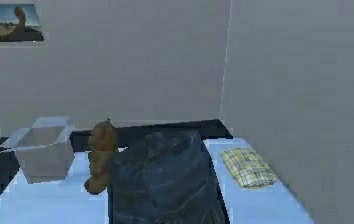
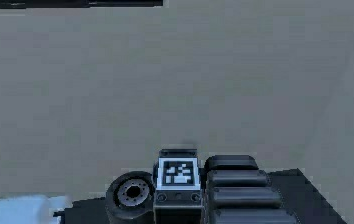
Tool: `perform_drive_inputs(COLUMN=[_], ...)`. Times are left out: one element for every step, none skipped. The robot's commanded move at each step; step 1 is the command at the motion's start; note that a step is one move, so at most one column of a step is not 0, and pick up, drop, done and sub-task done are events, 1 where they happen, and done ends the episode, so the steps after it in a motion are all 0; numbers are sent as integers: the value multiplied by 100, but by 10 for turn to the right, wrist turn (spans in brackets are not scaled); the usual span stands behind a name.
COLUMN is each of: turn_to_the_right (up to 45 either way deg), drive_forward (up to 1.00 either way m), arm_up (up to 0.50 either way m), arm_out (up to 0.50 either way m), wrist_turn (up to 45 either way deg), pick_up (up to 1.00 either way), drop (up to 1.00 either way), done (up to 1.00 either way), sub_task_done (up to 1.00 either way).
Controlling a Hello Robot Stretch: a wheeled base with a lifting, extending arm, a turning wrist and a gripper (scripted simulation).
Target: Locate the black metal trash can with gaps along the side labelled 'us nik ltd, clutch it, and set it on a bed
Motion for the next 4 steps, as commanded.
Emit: perform_drive_inputs(turn_to_the_right=[-450,-210,450,90], drive_forward=[0,0,0,0], arm_up=[0,0,0,0], arm_out=[0,0,0,0], wrist_turn=[0,0,0,0], pick_up=[0,0,0,0], drop=[0,0,0,0], done=[0,0,0,0], sub_task_done=[0,0,0,0])
